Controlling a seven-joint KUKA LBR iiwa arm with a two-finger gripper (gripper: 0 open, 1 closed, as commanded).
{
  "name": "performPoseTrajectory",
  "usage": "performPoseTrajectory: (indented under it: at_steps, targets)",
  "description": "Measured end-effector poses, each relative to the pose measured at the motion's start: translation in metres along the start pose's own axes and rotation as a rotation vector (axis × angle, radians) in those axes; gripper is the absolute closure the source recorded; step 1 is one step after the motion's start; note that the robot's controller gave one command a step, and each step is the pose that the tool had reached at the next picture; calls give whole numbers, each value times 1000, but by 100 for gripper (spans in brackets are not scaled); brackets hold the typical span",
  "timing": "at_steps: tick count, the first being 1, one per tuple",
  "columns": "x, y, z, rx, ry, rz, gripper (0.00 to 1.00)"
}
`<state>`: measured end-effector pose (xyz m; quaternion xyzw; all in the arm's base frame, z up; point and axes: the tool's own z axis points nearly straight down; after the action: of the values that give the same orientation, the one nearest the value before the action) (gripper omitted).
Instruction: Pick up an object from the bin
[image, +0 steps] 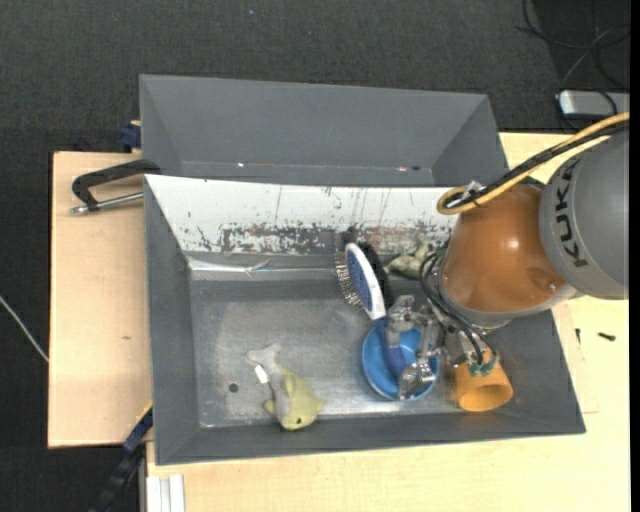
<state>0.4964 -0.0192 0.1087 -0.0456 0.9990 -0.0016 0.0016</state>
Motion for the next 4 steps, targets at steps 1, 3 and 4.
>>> performPoseTrajectory:
  at_steps: [1, 3, 4]
  targets:
    - [-59, 3, 18, 6, 27, -2, 0]
    - [-87, 77, 34, -6, -7, -428, 0]
    - [-87, 75, 34, -5, -4, -423, 100]
